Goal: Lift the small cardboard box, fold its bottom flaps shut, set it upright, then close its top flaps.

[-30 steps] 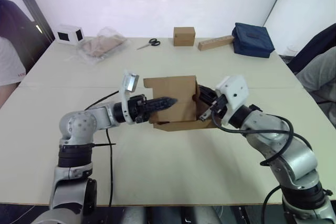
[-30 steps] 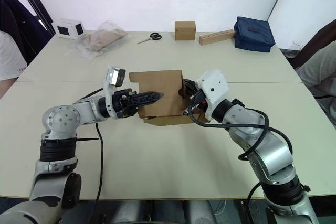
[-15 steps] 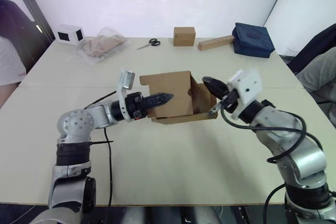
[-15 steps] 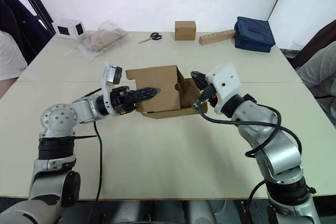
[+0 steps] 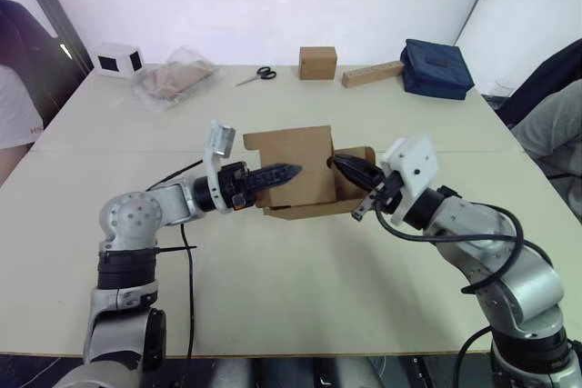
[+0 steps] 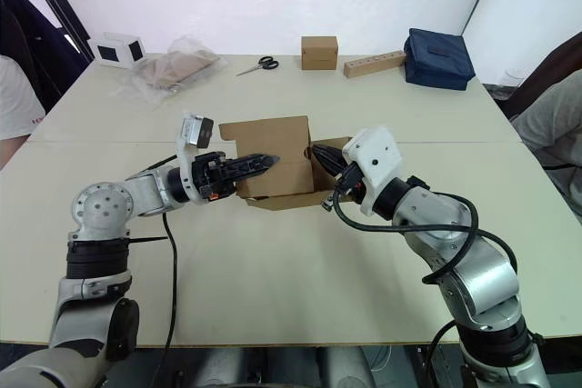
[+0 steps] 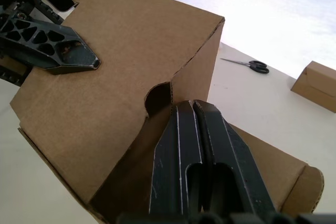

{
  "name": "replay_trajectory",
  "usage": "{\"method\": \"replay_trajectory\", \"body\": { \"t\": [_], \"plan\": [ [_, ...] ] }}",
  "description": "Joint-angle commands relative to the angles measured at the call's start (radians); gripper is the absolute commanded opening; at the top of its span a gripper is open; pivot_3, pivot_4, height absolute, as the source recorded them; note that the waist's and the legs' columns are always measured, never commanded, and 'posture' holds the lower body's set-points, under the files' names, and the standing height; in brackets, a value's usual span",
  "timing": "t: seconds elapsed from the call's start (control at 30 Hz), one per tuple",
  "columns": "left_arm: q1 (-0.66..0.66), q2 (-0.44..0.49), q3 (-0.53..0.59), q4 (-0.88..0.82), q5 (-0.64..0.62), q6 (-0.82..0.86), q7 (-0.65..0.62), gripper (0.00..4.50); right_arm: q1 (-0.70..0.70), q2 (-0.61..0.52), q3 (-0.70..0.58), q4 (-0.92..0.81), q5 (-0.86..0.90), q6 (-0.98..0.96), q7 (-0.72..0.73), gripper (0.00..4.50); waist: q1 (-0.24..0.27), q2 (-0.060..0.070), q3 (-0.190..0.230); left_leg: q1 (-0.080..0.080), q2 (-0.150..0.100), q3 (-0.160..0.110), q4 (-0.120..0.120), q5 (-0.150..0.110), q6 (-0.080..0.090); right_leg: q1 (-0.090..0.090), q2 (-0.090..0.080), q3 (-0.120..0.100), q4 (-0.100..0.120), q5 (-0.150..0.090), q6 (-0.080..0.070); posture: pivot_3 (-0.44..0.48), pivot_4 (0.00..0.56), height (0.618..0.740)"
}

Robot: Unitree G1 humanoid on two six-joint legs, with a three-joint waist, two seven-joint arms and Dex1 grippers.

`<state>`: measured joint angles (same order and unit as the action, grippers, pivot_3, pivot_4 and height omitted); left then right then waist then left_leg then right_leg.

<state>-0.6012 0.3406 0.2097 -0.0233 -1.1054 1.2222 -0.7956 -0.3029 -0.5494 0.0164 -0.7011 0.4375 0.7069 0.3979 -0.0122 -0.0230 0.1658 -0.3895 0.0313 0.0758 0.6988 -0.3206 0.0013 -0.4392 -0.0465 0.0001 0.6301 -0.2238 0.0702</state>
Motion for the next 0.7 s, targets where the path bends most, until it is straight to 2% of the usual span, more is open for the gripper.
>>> {"method": "replay_trajectory", "body": {
  "t": [0.03,0.2,0.47,0.7],
  "plan": [
    [0.005,-0.008,0.003,-0.05,-0.058,0.02,0.013,0.05,-0.022,0.009,0.013,-0.012,-0.015,-0.036,0.01,0.0,0.0,0.0,0.0,0.0,0.0,0.0,0.0,0.0,0.0,0.0,0.0,0.0,0.0,0.0,0.0,0.0,0.15,0.74],
    [0.022,-0.017,0.015,-0.07,-0.13,0.063,0.054,0.05,-0.027,0.009,0.036,-0.003,-0.045,-0.062,0.02,0.0,-0.001,0.0,0.0,0.0,0.0,0.0,0.0,0.0,0.0,0.0,0.0,0.0,0.0,0.0,0.0,0.0,0.15,0.74],
    [0.031,-0.01,0.003,-0.061,-0.121,0.04,0.088,0.05,-0.037,0.018,0.044,-0.025,-0.037,-0.057,0.038,0.0,0.0,0.0,0.0,0.0,0.0,0.0,0.0,0.0,0.0,0.0,0.0,0.0,0.0,0.0,0.0,0.0,0.15,0.74],
    [0.0,-0.001,0.02,-0.021,-0.12,0.015,0.099,0.05,0.003,-0.03,-0.016,-0.032,-0.038,-0.055,0.063,0.0,0.002,0.0,0.0,0.0,0.0,0.0,0.0,0.0,0.0,0.0,0.0,0.0,0.0,0.0,0.0,0.0,0.15,0.74]
  ]
}}
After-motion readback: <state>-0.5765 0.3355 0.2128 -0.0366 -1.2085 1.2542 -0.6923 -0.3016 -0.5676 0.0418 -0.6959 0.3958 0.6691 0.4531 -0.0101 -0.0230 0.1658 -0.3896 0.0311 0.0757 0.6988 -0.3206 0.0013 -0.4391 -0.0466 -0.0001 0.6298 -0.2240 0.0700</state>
